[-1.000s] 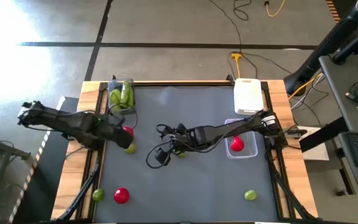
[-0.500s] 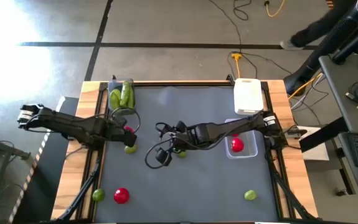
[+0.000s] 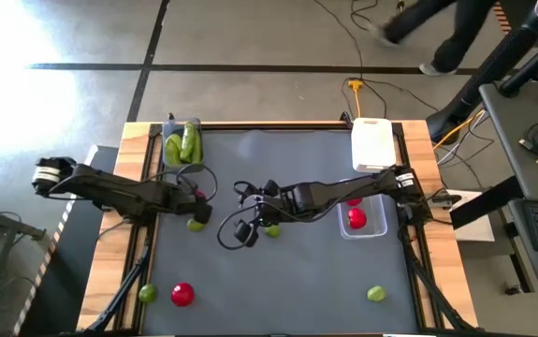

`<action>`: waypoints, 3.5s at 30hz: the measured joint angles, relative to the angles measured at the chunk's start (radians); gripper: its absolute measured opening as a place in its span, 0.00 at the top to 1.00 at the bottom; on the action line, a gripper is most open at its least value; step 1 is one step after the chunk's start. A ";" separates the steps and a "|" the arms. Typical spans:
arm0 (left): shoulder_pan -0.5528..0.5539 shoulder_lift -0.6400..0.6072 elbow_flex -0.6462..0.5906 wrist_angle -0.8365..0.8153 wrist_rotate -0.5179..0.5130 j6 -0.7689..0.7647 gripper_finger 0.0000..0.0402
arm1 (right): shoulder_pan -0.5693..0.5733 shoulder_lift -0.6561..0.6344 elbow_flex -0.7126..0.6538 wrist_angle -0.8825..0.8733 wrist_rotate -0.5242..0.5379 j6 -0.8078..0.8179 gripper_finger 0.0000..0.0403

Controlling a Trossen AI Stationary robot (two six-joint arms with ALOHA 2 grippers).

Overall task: Sort produce into baskets
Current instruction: Put the tomato into the transparent bin

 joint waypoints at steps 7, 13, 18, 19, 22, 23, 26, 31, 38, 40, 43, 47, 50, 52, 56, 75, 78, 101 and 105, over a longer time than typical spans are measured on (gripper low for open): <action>0.000 0.052 0.050 0.078 -0.061 0.095 0.33 | 0.010 -0.025 0.000 -0.012 -0.017 0.008 0.09; 0.000 0.131 0.138 0.322 -0.083 0.317 0.42 | 0.039 -0.090 0.000 -0.159 -0.023 0.064 0.09; 0.000 0.276 0.212 0.709 0.014 0.551 0.42 | 0.082 -0.141 0.000 -0.423 0.013 0.194 0.09; 0.002 0.314 0.237 0.740 0.030 0.569 0.42 | 0.092 -0.147 0.000 -0.470 0.024 0.230 0.09; 0.012 0.452 0.332 0.741 0.036 0.584 0.42 | 0.127 -0.159 -0.004 -0.585 0.048 0.335 0.09; 0.016 0.498 0.359 0.734 0.036 0.591 0.42 | 0.138 -0.159 -0.006 -0.600 0.049 0.362 0.09; 0.025 0.626 0.440 0.736 0.068 0.622 0.42 | 0.171 -0.160 -0.021 -0.623 0.050 0.427 0.09; 0.036 0.745 0.510 0.726 0.121 0.624 0.40 | 0.217 -0.160 -0.064 -0.618 0.049 0.530 0.09; 0.039 0.722 0.505 0.659 0.143 0.636 0.26 | 0.205 -0.161 -0.117 -0.617 0.048 0.595 0.09; 0.039 0.688 0.500 0.617 0.143 0.640 0.21 | 0.179 -0.163 -0.132 -0.616 0.048 0.559 0.09; 0.035 0.631 0.478 0.524 0.143 0.676 0.15 | 0.127 -0.161 -0.147 -0.573 0.050 0.467 0.09; 0.018 0.508 0.404 0.484 0.140 0.659 0.10 | 0.039 -0.160 -0.206 -0.391 0.047 0.368 0.09; -0.003 0.390 0.303 0.467 0.139 0.606 0.09 | -0.028 -0.158 -0.251 -0.295 0.034 0.371 0.09; -0.022 0.301 0.228 0.460 0.130 0.552 0.09 | -0.072 -0.158 -0.289 -0.230 -0.013 0.425 0.09; -0.073 0.128 0.080 0.467 0.125 0.461 0.09 | -0.132 -0.157 -0.370 -0.106 -0.041 0.466 0.09; -0.198 -0.134 -0.084 0.603 0.070 0.334 0.09 | -0.239 0.012 -0.439 0.089 -0.241 -0.044 0.09; -0.200 -0.116 -0.077 0.605 0.070 0.332 0.09 | -0.242 0.054 -0.434 0.130 -0.241 -0.040 0.09; -0.209 0.002 -0.080 0.717 0.070 0.312 0.09 | -0.256 0.074 -0.428 0.244 -0.242 0.061 0.30; -0.214 0.007 -0.080 0.713 0.076 0.305 0.09 | -0.257 0.024 -0.428 0.209 -0.267 0.066 0.31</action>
